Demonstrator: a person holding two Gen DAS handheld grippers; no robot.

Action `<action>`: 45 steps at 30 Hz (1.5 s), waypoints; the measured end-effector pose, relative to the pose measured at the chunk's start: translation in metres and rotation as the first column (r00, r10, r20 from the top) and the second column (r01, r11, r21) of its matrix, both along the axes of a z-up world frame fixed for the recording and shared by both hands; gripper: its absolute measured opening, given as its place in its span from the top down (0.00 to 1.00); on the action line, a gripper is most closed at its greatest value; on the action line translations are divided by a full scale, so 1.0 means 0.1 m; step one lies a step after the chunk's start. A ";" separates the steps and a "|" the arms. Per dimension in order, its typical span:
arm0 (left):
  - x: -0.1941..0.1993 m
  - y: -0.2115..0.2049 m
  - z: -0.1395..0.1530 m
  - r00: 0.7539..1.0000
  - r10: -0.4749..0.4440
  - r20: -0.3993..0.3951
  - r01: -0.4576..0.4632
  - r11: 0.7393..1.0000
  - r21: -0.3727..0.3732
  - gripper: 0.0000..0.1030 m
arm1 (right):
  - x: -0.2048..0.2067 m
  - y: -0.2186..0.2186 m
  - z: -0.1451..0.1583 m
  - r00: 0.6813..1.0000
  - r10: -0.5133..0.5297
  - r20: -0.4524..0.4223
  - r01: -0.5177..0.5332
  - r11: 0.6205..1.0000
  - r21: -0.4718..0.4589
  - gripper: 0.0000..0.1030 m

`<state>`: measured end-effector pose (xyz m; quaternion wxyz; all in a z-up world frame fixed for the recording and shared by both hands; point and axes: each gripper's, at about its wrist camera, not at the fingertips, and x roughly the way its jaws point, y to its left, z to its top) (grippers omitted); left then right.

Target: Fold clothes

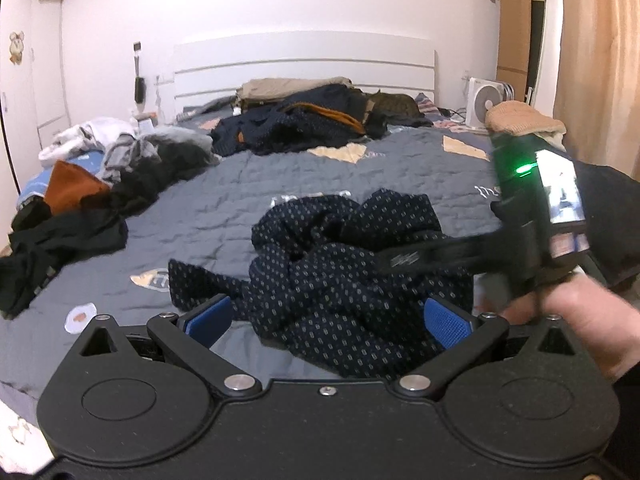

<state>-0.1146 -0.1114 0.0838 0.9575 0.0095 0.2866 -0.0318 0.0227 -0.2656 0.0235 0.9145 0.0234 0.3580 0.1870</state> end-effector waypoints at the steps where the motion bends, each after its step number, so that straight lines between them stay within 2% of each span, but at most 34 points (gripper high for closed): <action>1: -0.01 0.00 -0.02 1.000 -0.002 -0.008 0.002 1.000 -0.003 0.00 | 0.00 0.07 -0.05 1.000 0.017 -0.009 -0.017 1.000 -0.024 0.41; 6: -0.06 -0.01 -0.14 0.999 -0.013 -0.041 0.013 1.000 0.005 0.00 | 0.07 0.28 -0.34 0.998 0.014 -0.068 -0.021 0.994 -0.108 0.42; 8: -0.05 -0.01 -0.20 0.998 -0.014 -0.059 0.014 1.000 -0.001 0.00 | 0.09 0.27 -0.43 0.997 -0.019 -0.080 0.010 0.993 -0.117 0.60; 9: -0.05 -0.02 -0.24 0.998 -0.015 -0.067 0.015 1.000 -0.001 0.00 | 0.10 0.26 -0.45 0.996 -0.034 -0.086 0.023 0.993 -0.120 0.81; 10: -0.04 -0.02 -0.28 0.997 -0.016 -0.074 0.016 1.000 -0.001 0.00 | 0.12 0.24 -0.46 0.995 -0.042 -0.089 0.032 0.993 -0.115 0.88; 13: 0.01 -0.02 -0.41 0.994 -0.018 -0.104 0.017 1.000 -0.008 0.00 | 0.11 0.14 -0.43 0.995 -0.070 -0.069 0.065 0.995 -0.072 0.91; 19: 0.18 0.00 -0.67 0.990 -0.025 -0.136 0.023 1.000 -0.019 0.00 | 0.07 -0.21 -0.17 0.981 -0.193 0.014 0.192 0.980 0.051 0.92; 26: 0.38 -0.05 -0.90 0.981 -0.077 -0.176 0.074 0.997 -0.019 0.00 | 0.07 -0.75 0.06 0.915 -0.393 0.091 0.372 0.909 0.191 0.92; 28: 0.41 -0.05 -0.98 0.978 -0.088 -0.190 0.084 0.996 -0.028 0.00 | 0.10 -0.84 0.08 0.901 -0.424 0.096 0.400 0.894 0.201 0.92; 30: 0.44 -0.05 -1.04 0.975 -0.089 -0.202 0.084 0.996 -0.033 0.00 | 0.15 -0.90 0.06 0.900 -0.427 0.086 0.406 0.894 0.190 0.92; 32: 0.46 -0.04 -1.11 0.972 -0.095 -0.214 0.089 0.995 -0.040 0.00 | 0.21 -0.88 0.02 0.909 -0.410 0.073 0.397 0.907 0.140 0.90; 37: 0.49 -0.01 -1.13 0.969 -0.110 -0.221 0.100 0.993 -0.056 0.00 | 0.32 -0.68 -0.19 0.936 -0.345 0.065 0.350 0.932 -0.094 0.87; 39: 0.49 -0.01 -1.11 0.969 -0.118 -0.218 0.108 0.992 -0.058 0.00 | 0.36 -0.62 -0.29 0.947 -0.318 0.032 0.319 0.933 -0.165 0.80; 41: 0.49 -0.02 -1.09 0.969 -0.125 -0.214 0.114 0.992 -0.060 0.00 | 0.36 -0.61 -0.32 0.951 -0.310 0.012 0.307 0.933 -0.187 0.76; 45: 0.48 0.02 -1.05 0.970 -0.130 -0.204 0.118 0.990 -0.072 0.00 | 0.26 -0.72 -0.12 0.943 -0.333 0.029 0.334 0.934 -0.130 0.61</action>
